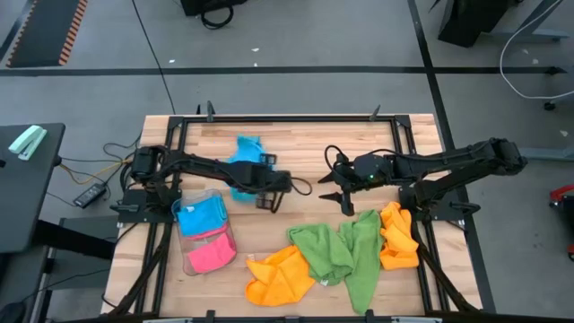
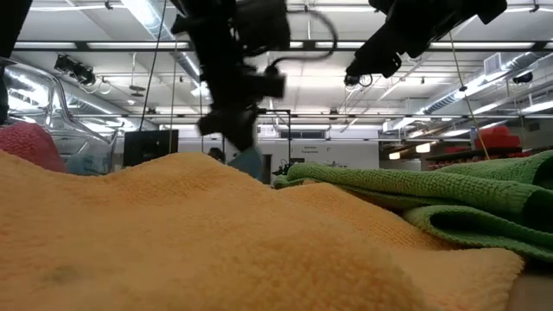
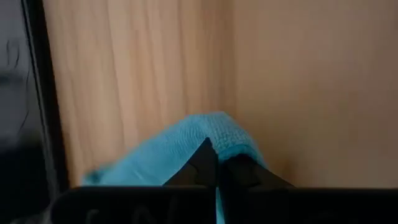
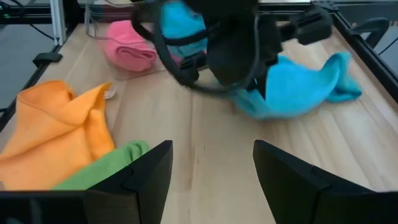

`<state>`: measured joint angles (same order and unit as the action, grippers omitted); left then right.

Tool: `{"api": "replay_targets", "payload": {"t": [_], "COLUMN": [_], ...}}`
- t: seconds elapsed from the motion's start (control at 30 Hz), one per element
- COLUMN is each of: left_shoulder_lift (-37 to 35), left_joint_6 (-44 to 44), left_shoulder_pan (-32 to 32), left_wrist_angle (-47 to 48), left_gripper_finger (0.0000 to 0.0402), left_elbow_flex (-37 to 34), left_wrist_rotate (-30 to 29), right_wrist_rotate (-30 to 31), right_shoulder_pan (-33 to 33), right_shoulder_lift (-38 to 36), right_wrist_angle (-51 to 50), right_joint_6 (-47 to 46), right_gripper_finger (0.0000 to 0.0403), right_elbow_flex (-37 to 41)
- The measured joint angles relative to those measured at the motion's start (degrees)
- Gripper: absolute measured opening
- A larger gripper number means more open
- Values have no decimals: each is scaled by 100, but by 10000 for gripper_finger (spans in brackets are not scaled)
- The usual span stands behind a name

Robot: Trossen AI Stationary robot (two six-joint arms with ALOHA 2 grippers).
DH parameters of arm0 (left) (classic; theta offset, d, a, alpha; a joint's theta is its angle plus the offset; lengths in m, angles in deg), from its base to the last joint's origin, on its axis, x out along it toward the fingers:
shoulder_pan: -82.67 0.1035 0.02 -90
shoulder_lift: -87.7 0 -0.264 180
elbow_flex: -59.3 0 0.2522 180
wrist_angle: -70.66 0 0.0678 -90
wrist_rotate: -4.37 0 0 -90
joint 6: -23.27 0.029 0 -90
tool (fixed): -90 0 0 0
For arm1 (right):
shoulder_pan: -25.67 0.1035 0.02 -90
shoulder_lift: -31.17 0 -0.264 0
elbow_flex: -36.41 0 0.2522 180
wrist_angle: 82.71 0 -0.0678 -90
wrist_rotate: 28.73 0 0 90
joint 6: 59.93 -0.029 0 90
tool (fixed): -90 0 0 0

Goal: Fold microfiber towels
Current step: Fold the blue microfiber cloth

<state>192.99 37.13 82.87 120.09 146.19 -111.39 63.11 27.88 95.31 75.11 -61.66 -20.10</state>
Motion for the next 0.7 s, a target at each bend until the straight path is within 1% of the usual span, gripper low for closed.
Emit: {"api": "replay_targets", "payload": {"t": [0.13, 0.2, 0.33, 0.47, 0.53, 0.6, 0.63, 0.7], "left_shoulder_lift": [50, 184, 521, 988, 1127, 1157, 1125, 985], "left_joint_6": [389, 494, 635, 693, 783, 782, 786, 788], "left_shoulder_pan": [59, 97, 233, 450, 522, 559, 555, 536], "left_wrist_angle": [-1501, -2337, -3501, -4619, -4958, -5181, -5192, -4923], "left_gripper_finger": [7, 6, 21, 40, 59, 86, 102, 135], "left_elbow_flex": [43, 47, 41, 41, 32, 35, 37, 39], "left_wrist_rotate": [577, 757, 759, 788, 955, 1095, 1111, 1130], "right_wrist_rotate": [-1, -2, -2, -2, 26, 160, 228, 379], "right_shoulder_pan": [2, 0, 2, 2, 4, 4, 4, 2], "right_shoulder_lift": [0, -1, -78, -156, -162, -168, -168, -168], "right_wrist_angle": [-47, -159, -405, -436, -437, -499, -527, -586], "right_joint_6": [-11, -19, -126, -129, -129, -127, -127, -127], "right_gripper_finger": [233, 233, 233, 233, 233, 233, 233, 233], "right_elbow_flex": [0, 0, 6, 9, 9, 9, 9, 9]}}
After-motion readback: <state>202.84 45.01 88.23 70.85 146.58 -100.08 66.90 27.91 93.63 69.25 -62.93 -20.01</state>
